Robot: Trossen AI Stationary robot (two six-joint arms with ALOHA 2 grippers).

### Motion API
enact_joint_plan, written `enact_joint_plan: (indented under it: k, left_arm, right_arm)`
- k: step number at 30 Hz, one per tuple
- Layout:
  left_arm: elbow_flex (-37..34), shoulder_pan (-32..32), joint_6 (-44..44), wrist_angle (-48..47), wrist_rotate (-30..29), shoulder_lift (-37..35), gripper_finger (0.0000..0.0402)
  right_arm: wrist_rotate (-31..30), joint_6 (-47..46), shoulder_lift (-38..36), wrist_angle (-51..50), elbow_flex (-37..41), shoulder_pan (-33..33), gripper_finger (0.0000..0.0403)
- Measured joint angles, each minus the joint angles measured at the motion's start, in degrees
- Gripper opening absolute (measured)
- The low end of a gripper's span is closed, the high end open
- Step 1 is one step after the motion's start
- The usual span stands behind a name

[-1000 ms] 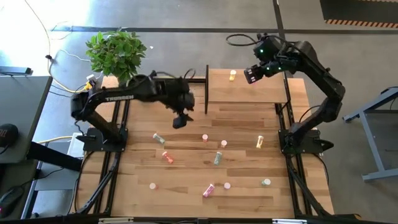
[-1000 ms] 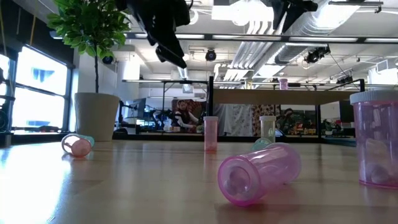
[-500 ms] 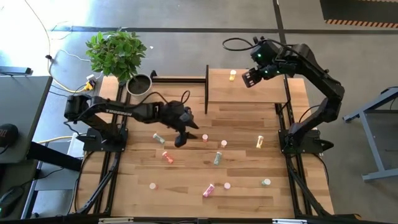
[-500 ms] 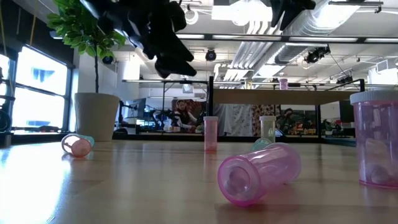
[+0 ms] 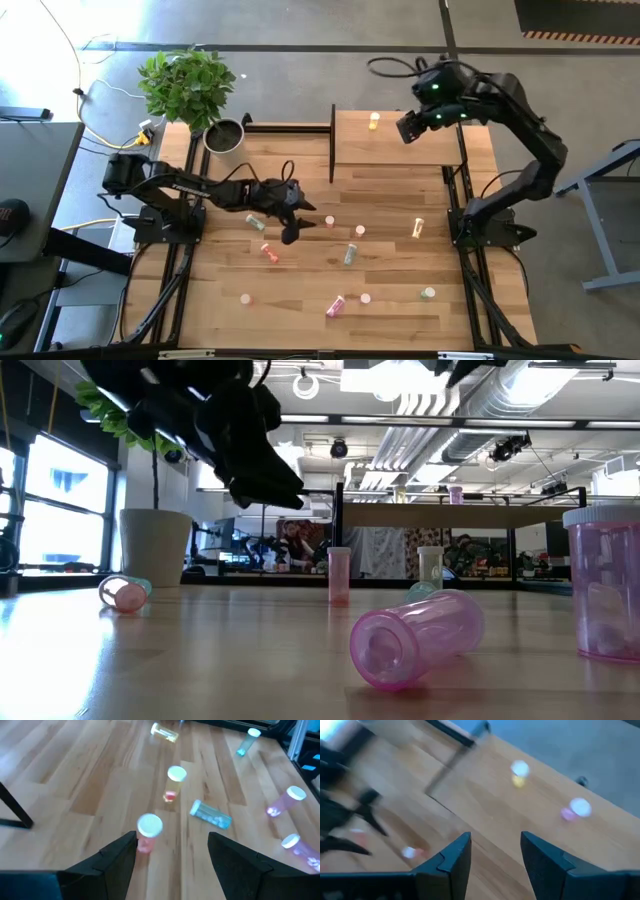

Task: Pick and place medicine bottles onto shelf by color
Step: Put the top pink medicine bottle on the shelf

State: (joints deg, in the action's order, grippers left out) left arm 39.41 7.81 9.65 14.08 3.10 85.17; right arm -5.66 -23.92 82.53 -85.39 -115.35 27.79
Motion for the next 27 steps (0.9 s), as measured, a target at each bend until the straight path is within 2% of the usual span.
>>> enact_joint_plan:
  k: [5, 9, 14, 19, 27]
  left_arm:
    - [-3.7, -1.56, 3.56, 5.3, -2.6, 0.02, 0.0236]
    - [-4.25, -2.01, 3.82, 6.92, -3.16, 1.64, 0.0236]
    - [-4.32, -2.03, 5.73, 12.45, -3.55, 6.5, 0.0236]
    - [-3.89, -3.21, 8.02, 17.79, -7.25, 12.87, 0.0236]
    - [-3.6, -4.76, 8.71, 25.39, -9.19, 19.97, 0.0236]
  right_arm:
    - [4.19, 0.98, -3.45, 9.35, 0.0, -0.74, 0.0163]
    - [4.1, 1.87, -5.65, 14.2, 0.0, -2.53, 0.0163]
    - [1.16, 1.92, -7.12, 13.7, -0.02, -5.18, 0.0163]
    - [1.06, 1.9, -7.35, 12.92, -0.02, -6.15, 0.0163]
    - [0.92, 1.75, -7.31, 12.47, -0.02, -6.16, 0.0163]
